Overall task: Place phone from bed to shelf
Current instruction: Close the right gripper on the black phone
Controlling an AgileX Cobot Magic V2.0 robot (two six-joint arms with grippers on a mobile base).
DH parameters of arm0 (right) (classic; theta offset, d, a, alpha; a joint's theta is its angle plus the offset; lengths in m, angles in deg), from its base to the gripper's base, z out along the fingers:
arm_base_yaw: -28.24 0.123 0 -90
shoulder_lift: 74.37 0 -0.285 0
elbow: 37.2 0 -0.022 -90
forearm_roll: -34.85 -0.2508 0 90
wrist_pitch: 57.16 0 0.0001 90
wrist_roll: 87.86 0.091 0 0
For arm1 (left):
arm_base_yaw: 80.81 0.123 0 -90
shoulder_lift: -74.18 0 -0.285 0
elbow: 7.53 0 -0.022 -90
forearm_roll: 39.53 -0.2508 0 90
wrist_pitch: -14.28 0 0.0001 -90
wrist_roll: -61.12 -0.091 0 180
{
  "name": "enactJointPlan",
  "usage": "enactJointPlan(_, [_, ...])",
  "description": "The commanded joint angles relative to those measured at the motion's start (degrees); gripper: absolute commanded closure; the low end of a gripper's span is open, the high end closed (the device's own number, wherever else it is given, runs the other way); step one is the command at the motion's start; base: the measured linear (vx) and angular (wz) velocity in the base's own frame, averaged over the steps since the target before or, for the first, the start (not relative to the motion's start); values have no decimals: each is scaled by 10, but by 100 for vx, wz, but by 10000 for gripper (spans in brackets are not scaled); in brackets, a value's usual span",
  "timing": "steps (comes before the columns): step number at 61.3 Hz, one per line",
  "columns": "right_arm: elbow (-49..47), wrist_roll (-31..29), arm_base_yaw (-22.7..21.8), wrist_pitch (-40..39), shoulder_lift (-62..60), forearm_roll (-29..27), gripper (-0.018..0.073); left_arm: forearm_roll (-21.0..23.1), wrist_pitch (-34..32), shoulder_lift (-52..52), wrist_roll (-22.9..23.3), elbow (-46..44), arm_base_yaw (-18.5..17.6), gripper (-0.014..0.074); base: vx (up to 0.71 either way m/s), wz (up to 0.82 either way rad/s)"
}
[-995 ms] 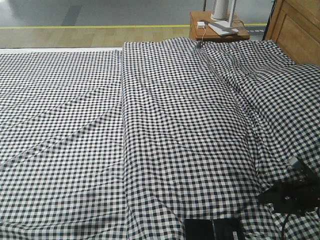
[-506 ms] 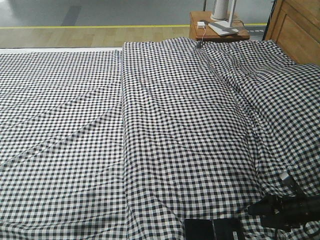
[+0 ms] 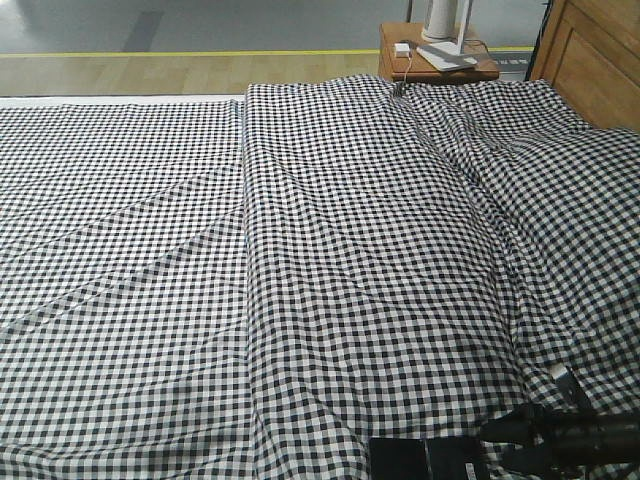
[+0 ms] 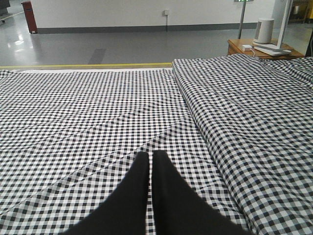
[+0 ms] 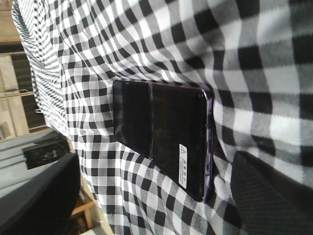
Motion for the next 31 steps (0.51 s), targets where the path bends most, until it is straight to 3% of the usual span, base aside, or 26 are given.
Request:
enactJointPlan(1, [-3,-12,0,47,-21,-9,-27,5,-39,-4,2,2,-3,596,0,0])
enactJointPlan(31, [-3,-48,0,81,19,-62,-27,5,-39,-4,2,2,-3,596,0,0])
